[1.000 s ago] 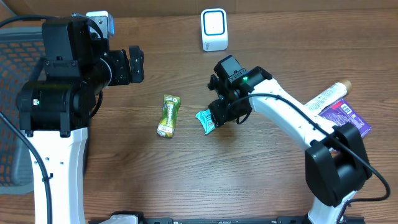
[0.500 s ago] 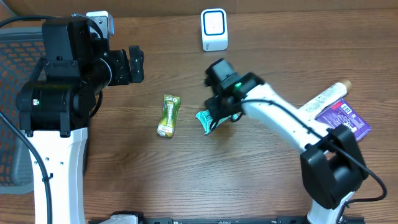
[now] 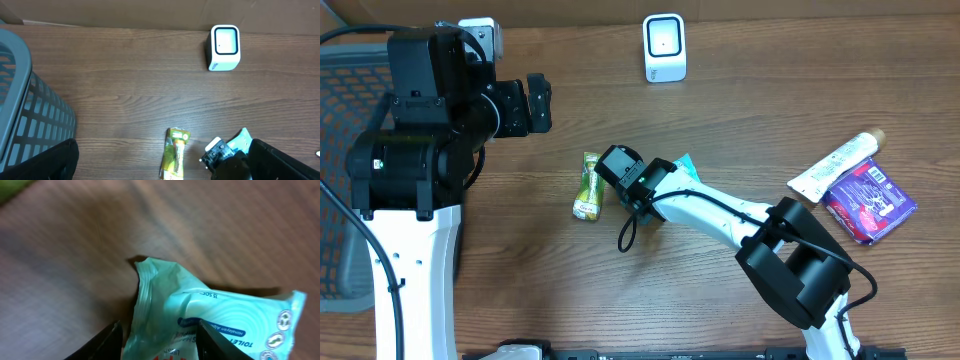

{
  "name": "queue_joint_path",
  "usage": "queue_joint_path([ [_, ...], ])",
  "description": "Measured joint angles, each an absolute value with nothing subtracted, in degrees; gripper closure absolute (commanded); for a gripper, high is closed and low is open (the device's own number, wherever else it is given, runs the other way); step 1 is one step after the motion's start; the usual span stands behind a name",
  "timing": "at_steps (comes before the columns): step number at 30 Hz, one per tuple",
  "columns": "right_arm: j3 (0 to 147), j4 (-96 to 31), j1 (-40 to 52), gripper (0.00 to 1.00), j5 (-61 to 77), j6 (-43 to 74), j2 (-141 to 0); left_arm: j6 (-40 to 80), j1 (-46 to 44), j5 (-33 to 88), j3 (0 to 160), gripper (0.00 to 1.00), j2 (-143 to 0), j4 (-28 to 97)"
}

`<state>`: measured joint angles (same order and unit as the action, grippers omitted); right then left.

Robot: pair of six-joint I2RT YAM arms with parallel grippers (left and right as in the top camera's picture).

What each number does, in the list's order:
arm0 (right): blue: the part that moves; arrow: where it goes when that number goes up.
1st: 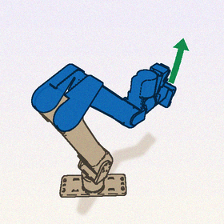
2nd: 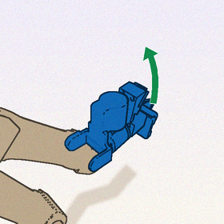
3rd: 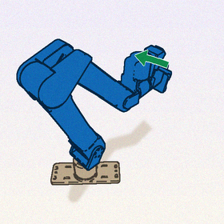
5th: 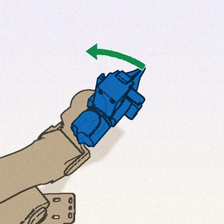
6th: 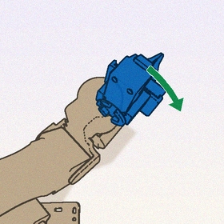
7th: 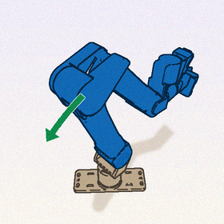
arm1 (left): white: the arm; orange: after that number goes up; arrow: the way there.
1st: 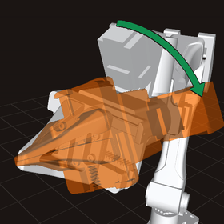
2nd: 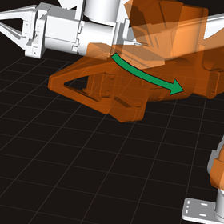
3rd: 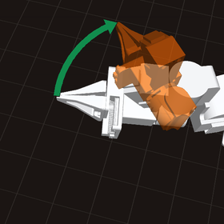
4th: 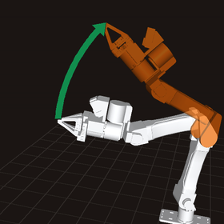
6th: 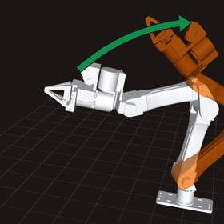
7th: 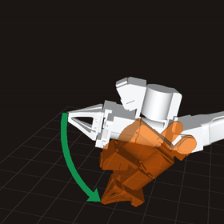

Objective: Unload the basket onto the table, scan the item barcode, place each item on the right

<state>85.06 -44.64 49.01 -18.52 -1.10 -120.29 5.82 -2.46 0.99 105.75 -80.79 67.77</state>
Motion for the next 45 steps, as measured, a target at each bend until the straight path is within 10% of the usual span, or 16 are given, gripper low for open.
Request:
queue_joint_path([
  [10,86.6,-47.0,49.3,0.66,-27.1,-2.2,-123.4,5.8,-2.5,1.0,105.8,0.00,-80.8,67.8],
  [13,87.0,-47.6,49.6,0.96,-28.7,-2.0,-124.0,5.8,-2.5,1.0,105.8,0.00,-80.8,67.8],
  [25,90.6,-57.3,49.3,0.96,-26.2,-1.7,-124.5,5.8,-2.5,1.0,105.8,0.00,-80.8,67.8],
  [36,96.6,-58.7,38.3,0.96,18.6,9.1,-107.3,5.8,-2.5,1.0,105.8,0.00,-80.8,67.7],
  [38,97.2,-58.4,35.6,0.81,22.6,11.2,-105.5,5.8,-2.5,1.0,105.8,0.00,-80.8,67.8],
  [40,96.7,-59.7,35.0,0.37,19.4,13.5,-105.7,5.8,-2.5,1.0,105.8,0.00,-80.8,67.7],
  [45,92.1,-59.3,33.4,0.37,11.9,22.2,-106.1,5.8,-2.5,1.0,105.8,0.00,-80.8,67.7],
])
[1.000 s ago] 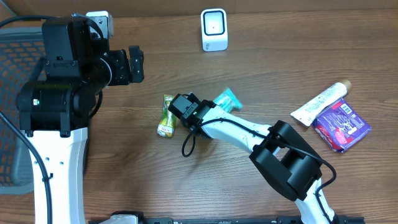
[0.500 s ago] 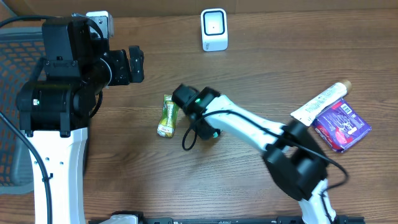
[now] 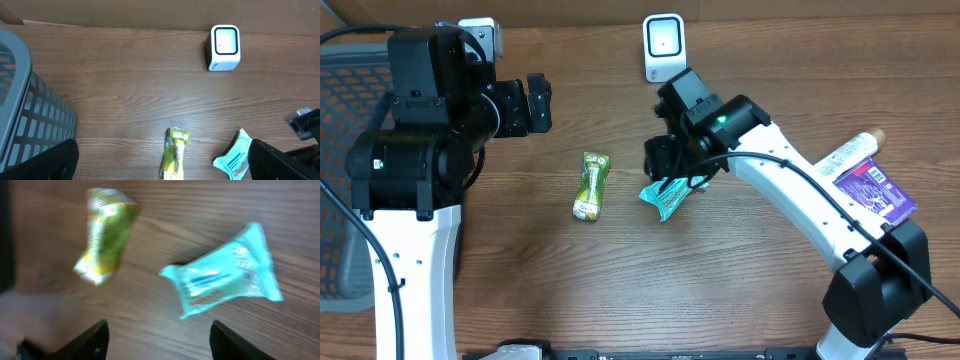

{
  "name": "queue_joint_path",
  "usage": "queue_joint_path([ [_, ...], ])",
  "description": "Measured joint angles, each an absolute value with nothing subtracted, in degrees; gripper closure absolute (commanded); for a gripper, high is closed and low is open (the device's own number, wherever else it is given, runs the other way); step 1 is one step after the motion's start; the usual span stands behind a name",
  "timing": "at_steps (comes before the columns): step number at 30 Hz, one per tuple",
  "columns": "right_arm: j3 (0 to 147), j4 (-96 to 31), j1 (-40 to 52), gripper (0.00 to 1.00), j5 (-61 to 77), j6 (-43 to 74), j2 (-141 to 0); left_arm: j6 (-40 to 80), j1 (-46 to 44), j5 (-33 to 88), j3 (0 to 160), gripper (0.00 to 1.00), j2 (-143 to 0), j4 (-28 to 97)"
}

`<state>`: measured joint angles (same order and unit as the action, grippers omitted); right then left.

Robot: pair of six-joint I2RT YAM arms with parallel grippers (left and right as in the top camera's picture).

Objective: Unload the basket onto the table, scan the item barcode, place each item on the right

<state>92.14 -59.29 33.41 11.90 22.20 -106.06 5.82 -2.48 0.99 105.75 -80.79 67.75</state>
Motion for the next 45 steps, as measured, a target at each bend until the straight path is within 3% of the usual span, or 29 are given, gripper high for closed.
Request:
queue_joint_path([
  [3,89.0,-55.8,29.1,0.42,11.5,22.6,-106.3,5.8,-2.5,1.0,105.8,0.01,-80.8,67.8],
  [9,84.9,-52.2,17.3,0.42,20.4,11.0,-110.9,5.8,-2.5,1.0,105.8,0.00,-80.8,67.7],
  [21,84.7,-51.3,15.4,0.43,37.2,2.5,-123.0,5.8,-2.5,1.0,105.8,0.00,-80.8,67.7],
  [28,84.7,-47.9,16.6,0.93,40.6,1.9,-125.8,5.8,-2.5,1.0,105.8,0.00,-80.8,67.8],
  [30,84.7,-48.1,16.9,0.96,41.6,2.0,-125.9,5.8,-2.5,1.0,105.8,0.00,-80.8,67.8],
  [38,84.7,-50.9,16.3,0.96,42.0,2.1,-125.6,5.8,-2.5,1.0,105.8,0.00,-80.8,67.8],
  [42,84.7,-55.1,15.8,0.96,34.4,3.5,-120.4,5.8,-2.5,1.0,105.8,0.01,-80.8,67.7],
  [45,84.9,-58.6,16.7,0.96,20.8,7.7,-111.1,5.8,-2.5,1.0,105.8,0.00,-80.8,67.7],
])
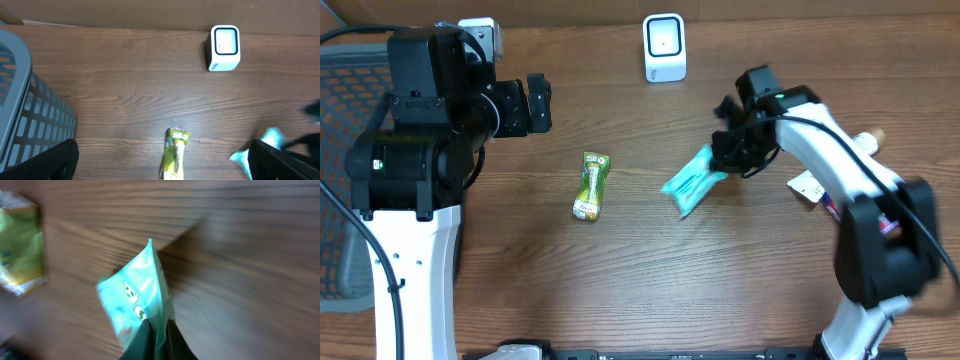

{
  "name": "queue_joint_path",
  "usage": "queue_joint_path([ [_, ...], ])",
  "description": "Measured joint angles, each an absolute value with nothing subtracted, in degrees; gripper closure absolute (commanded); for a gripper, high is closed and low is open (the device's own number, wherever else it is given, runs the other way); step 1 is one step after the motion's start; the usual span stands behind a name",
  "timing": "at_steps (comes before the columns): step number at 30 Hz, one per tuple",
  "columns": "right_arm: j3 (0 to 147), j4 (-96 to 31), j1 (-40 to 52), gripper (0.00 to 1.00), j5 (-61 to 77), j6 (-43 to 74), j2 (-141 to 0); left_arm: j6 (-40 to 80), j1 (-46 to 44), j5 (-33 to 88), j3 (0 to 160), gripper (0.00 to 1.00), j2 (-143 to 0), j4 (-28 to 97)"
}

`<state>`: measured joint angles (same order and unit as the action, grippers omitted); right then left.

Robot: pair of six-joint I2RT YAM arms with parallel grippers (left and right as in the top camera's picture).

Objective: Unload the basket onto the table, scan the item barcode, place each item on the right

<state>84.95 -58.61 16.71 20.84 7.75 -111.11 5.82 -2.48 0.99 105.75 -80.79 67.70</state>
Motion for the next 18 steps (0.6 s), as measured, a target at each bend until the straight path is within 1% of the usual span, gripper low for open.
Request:
queue_joint_path([
  [2,85.3,-63.6,19.3,0.96,7.2,13.6,-104.4,5.8,-2.5,1.0,105.8,0.00,-80.8,67.8],
  [3,85.6,-65.1,20.3,0.96,3.5,15.2,-102.9,5.8,-2.5,1.0,105.8,0.01,-80.8,67.7],
  [4,85.8,-67.7,22.3,0.96,-3.4,18.6,-100.9,5.8,-2.5,1.0,105.8,0.00,-80.8,67.8],
  [7,86.1,-72.2,27.4,0.96,-17.3,26.6,-99.9,5.8,-2.5,1.0,105.8,0.00,-80.8,67.8],
  [10,86.1,-72.9,31.3,0.96,-27.0,33.2,-102.8,5.8,-2.5,1.0,105.8,0.00,-80.8,67.8],
  [14,86.0,-71.5,34.7,0.96,-33.8,38.6,-108.8,5.8,-2.5,1.0,105.8,0.00,-80.8,67.8],
  [16,85.9,-70.3,36.0,0.96,-33.7,39.8,-111.3,5.8,-2.5,1.0,105.8,0.00,-80.8,67.8],
  [18,85.6,-68.5,37.5,0.96,-30.7,40.5,-113.1,5.8,-2.5,1.0,105.8,0.00,-80.8,67.7],
])
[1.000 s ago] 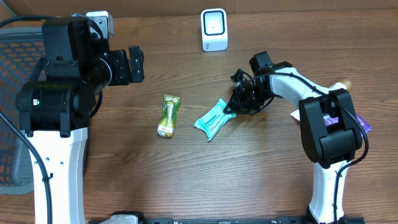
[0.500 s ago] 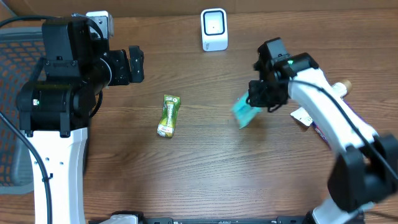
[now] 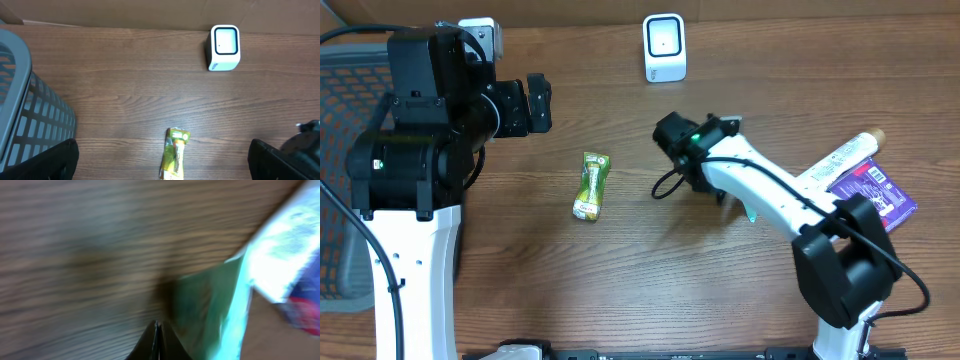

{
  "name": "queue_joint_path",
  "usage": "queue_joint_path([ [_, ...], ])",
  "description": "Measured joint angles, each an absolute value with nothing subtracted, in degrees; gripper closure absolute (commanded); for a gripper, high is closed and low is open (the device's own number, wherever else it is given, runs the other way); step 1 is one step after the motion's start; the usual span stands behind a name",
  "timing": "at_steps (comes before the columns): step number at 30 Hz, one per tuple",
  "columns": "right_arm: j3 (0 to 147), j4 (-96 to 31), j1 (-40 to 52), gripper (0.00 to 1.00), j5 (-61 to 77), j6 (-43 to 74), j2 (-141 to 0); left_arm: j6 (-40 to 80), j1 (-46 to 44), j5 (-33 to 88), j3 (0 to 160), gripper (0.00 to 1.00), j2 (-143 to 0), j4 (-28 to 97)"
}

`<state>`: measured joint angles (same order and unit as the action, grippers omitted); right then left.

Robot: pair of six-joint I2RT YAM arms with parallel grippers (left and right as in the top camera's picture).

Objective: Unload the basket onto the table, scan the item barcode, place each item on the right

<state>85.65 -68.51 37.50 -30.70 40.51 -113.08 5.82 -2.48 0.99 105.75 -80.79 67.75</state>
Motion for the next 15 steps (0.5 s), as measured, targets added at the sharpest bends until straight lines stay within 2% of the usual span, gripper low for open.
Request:
queue_joint_path([
  [6,85.4,-62.7,41.4,0.73,-22.5,37.6,-113.2,5.8,-2.5,1.0,105.8,0.00,-80.8,67.8],
  [12,85.4,-61.0,44.1,0.69,-15.4,35.1,-113.2,5.8,-2.5,1.0,105.8,0.00,-80.8,67.7],
  [15,85.6,-61.4,42.2,0.48,-12.8,34.6,-112.7,5.8,-2.5,1.0,105.8,0.00,-80.8,67.7],
])
